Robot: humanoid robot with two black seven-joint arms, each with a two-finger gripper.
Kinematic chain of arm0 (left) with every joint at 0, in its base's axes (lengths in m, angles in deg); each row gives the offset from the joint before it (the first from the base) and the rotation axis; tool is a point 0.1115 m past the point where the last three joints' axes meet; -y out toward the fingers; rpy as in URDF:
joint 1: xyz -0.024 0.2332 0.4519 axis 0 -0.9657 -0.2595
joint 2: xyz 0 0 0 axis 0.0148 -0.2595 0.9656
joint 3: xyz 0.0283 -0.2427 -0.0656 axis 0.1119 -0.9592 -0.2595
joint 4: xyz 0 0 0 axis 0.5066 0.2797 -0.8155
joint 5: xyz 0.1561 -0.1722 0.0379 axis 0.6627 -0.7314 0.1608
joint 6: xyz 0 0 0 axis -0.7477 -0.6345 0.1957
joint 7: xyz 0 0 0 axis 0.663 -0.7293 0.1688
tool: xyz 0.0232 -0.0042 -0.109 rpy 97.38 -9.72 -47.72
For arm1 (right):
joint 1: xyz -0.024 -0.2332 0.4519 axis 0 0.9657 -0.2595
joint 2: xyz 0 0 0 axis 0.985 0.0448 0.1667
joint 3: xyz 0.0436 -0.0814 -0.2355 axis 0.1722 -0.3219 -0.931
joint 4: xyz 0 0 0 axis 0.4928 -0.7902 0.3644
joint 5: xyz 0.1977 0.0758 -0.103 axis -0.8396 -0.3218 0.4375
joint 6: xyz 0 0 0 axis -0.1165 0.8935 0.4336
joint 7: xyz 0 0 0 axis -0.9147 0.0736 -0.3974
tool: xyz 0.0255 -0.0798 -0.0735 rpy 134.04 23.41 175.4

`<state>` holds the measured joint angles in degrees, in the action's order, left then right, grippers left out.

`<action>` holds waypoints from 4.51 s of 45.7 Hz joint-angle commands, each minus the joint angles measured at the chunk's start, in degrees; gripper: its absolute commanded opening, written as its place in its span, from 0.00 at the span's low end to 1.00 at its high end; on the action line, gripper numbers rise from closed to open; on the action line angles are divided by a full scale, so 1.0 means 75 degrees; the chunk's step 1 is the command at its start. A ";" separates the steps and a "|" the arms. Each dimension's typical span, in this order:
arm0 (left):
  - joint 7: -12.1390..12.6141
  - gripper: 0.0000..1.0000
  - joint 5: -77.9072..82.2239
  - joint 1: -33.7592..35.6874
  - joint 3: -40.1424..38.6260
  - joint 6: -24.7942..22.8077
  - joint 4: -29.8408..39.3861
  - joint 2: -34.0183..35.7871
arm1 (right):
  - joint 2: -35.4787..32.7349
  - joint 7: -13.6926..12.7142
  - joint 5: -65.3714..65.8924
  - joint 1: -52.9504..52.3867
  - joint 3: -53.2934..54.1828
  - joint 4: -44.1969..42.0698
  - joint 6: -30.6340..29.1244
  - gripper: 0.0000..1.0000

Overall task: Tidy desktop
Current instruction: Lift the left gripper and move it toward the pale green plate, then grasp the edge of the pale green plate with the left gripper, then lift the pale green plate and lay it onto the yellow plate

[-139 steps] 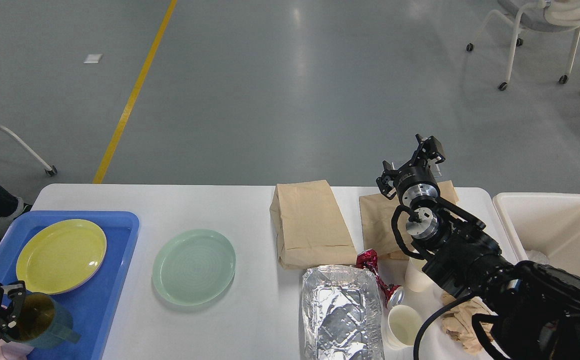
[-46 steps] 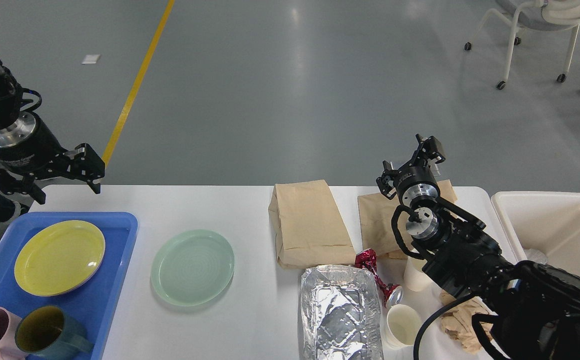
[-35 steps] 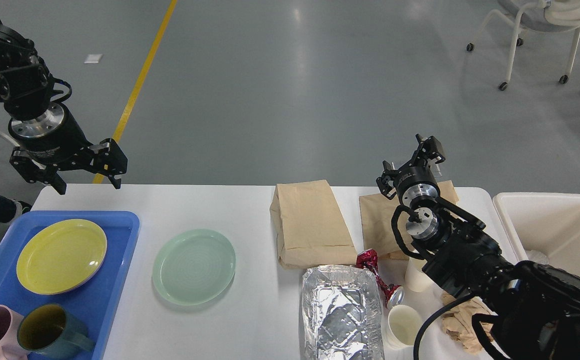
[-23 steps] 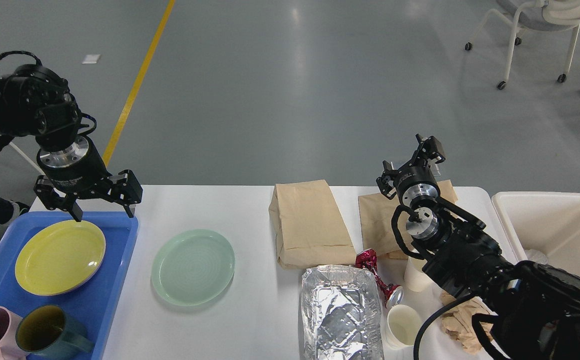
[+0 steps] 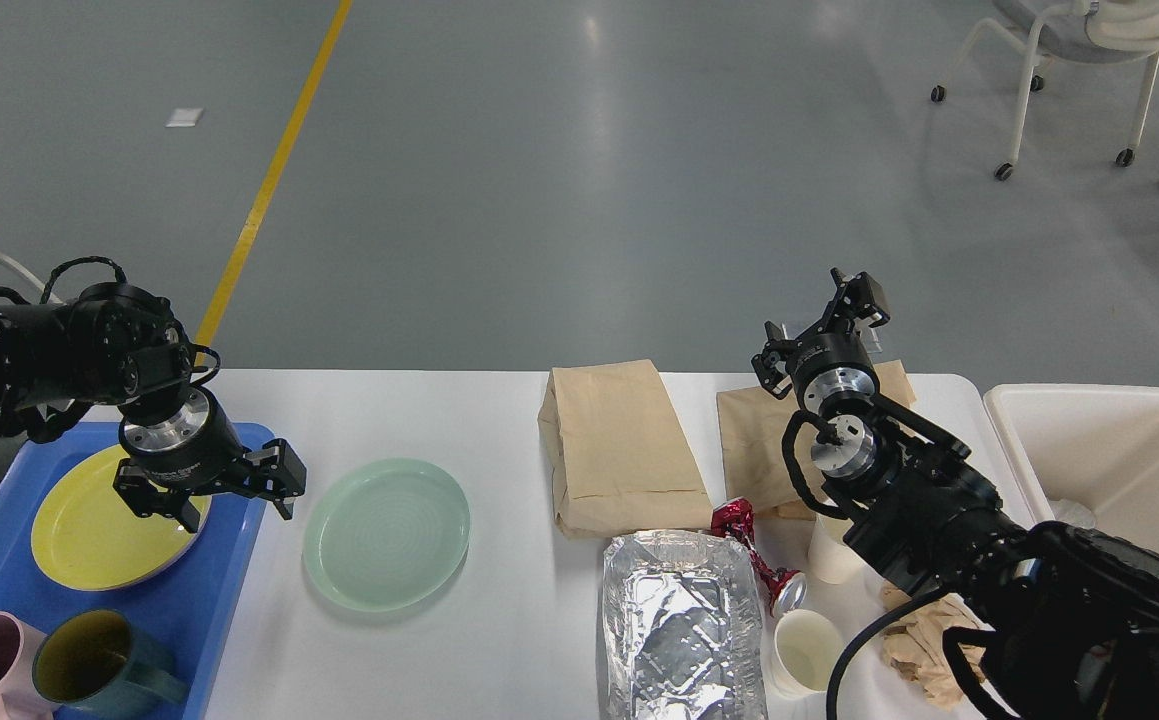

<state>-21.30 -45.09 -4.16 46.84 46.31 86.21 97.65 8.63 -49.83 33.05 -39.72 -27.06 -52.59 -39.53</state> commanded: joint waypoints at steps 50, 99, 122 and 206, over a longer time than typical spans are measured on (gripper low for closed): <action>0.0141 0.95 0.0037 -0.2015 -0.1704 0.3184 -0.0388 -0.0306 | 0.0000 -0.0001 0.0000 0.0000 0.0003 0.0005 0.0000 1.00; 0.0903 0.09 0.0037 -0.2203 -0.1927 0.2305 -0.0377 -0.0189 | 0.0000 -0.0001 0.0000 0.0000 0.0003 -0.0006 0.0000 1.00; 0.0891 0.00 0.0037 -0.1981 -0.1927 0.1497 -0.0377 -0.0154 | 0.0000 -0.0001 0.0000 0.0000 0.0003 0.0005 0.0000 1.00; 0.2004 0.00 0.0119 -0.1640 -0.4494 -0.0615 -0.1736 0.3959 | 0.0000 -0.0001 0.0000 0.0000 -0.0009 -0.0006 0.0000 1.00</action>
<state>-6.18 -43.99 -13.41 13.53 36.97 74.64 127.53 8.63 -49.84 33.05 -39.72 -27.07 -52.63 -39.53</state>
